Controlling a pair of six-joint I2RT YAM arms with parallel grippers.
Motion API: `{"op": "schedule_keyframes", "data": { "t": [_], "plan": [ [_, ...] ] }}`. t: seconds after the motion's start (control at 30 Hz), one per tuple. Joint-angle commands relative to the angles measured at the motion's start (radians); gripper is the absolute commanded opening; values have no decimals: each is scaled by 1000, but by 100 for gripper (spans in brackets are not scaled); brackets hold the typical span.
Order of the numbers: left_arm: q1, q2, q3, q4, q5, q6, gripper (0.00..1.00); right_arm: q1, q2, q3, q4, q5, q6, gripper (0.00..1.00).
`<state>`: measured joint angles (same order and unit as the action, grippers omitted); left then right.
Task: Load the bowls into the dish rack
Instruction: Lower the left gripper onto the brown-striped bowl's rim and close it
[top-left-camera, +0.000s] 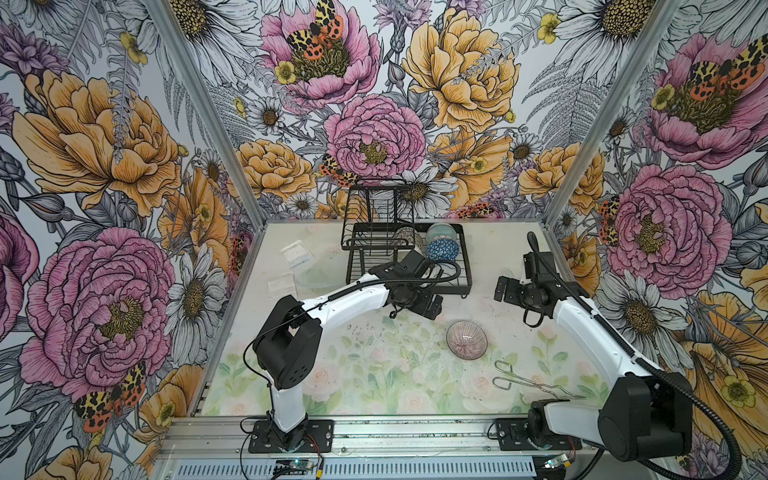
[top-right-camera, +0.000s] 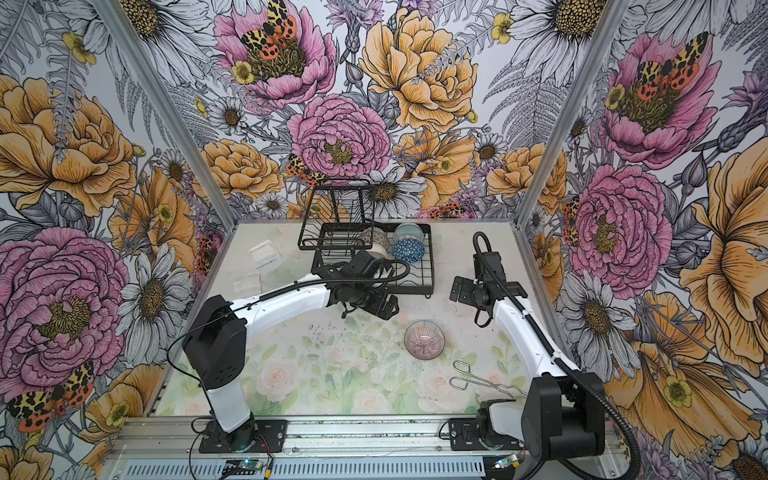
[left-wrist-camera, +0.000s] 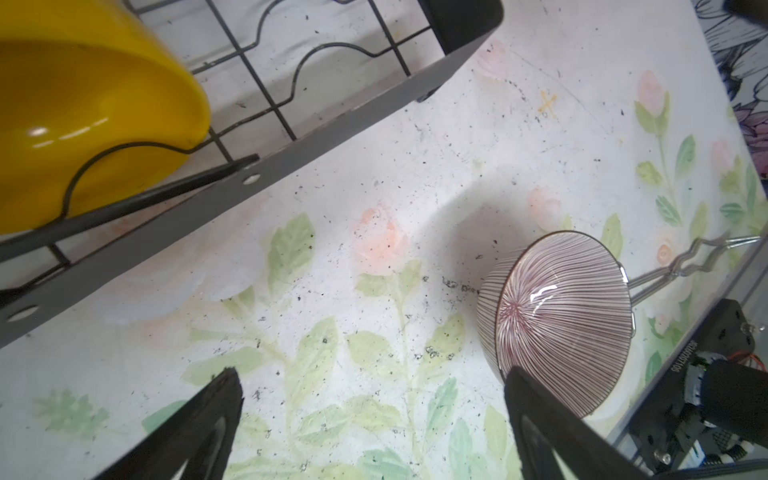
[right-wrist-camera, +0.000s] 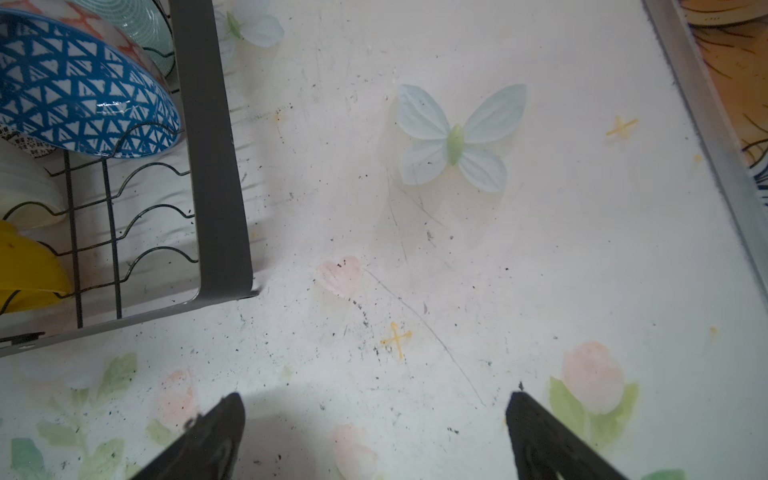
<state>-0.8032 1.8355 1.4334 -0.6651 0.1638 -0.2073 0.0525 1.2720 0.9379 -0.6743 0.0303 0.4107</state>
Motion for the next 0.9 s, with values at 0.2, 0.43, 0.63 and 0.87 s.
{"op": "schedule_keyframes", "data": {
  "t": [0.2, 0.43, 0.63, 0.87],
  "plan": [
    [-68, 65, 40, 12, 150, 120, 98, -8, 2, 5, 2, -23, -11, 99],
    [-104, 95, 57, 10, 175, 143, 93, -8, 11, 9, 2, -27, -18, 99],
    [-106, 138, 89, -7, 119, 134, 83, -9, 6, 9, 2, -27, -21, 100],
    [-112, 173, 112, -6, 123, 129, 71, -8, 7, 7, 4, -29, -26, 99]
  ]
}}
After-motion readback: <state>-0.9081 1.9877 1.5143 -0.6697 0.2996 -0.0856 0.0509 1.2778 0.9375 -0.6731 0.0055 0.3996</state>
